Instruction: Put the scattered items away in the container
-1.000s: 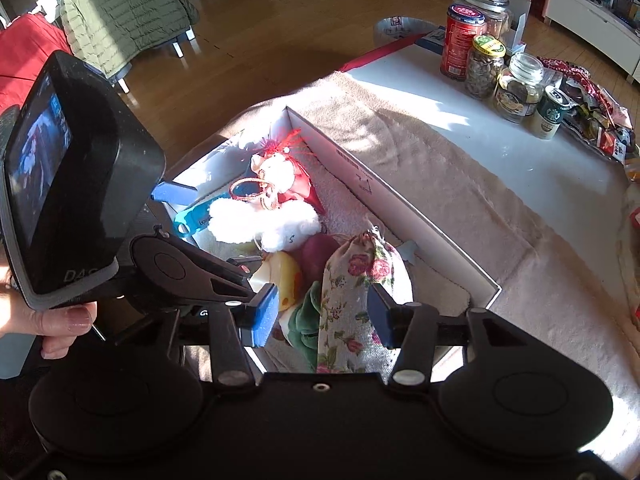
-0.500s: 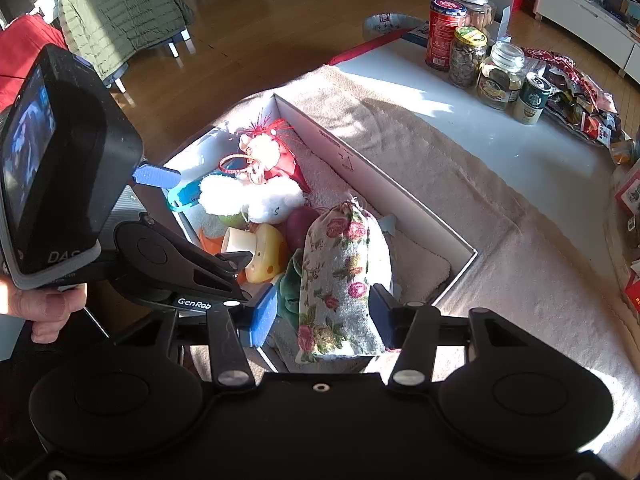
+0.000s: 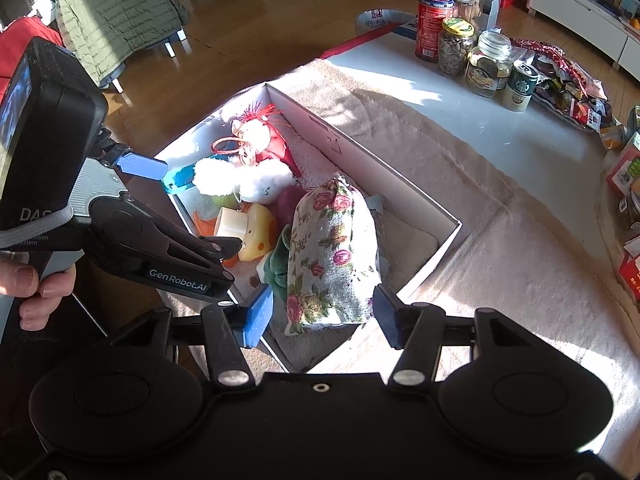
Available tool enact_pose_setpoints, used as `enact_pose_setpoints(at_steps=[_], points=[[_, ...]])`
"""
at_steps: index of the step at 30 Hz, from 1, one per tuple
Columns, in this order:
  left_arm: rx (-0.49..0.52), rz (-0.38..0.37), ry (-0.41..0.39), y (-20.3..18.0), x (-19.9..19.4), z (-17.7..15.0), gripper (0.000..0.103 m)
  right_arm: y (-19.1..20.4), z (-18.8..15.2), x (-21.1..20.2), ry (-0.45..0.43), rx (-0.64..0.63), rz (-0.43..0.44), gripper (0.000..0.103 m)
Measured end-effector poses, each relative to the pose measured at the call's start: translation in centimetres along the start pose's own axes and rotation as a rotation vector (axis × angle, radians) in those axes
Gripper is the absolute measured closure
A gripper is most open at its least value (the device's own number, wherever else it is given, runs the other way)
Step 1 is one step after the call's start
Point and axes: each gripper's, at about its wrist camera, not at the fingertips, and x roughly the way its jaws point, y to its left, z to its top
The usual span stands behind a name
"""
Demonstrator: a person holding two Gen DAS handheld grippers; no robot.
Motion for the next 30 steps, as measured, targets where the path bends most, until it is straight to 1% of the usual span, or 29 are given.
enact_pose_setpoints(at_steps=[5, 8, 13, 15, 17, 20, 26, 30], points=[[-0.001, -0.018, -0.015, -0.2, -0.7, 0.0, 0.001, 0.0, -0.2, 0.0, 0.002, 0.002, 0.002, 0.048], [0.012, 0.0, -0.022, -0.5, -0.9, 0.0, 0.001, -0.1, -0.3, -0.1, 0.003, 0.001, 0.0, 0.048], [0.066, 0.057, 0.006, -1.2, -0.6, 0.0, 0.001, 0.0, -0.4, -0.2, 0.003, -0.001, 0.003, 0.048], [0.079, 0.065, 0.04, -1.3, -0.2, 0.0, 0.001, 0.1, -0.5, -0.2, 0.003, -0.001, 0.004, 0.048], [0.094, 0.061, 0.074, -1.5, 0.2, 0.0, 0.001, 0.1, -0.5, -0.3, 0.005, -0.005, 0.004, 0.048], [0.096, 0.07, 0.06, -1.6, 0.1, -0.4, 0.001, 0.2, -0.6, -0.4, 0.003, -0.006, 0.004, 0.048], [0.065, 0.042, 0.061, -1.3, -0.1, -0.4, 0.001, 0.2, -0.6, -0.5, 0.003, -0.006, 0.004, 0.048], [0.068, 0.045, 0.058, -1.5, -0.2, -0.3, 0.001, 0.2, -0.6, -0.4, 0.004, -0.006, 0.004, 0.048]])
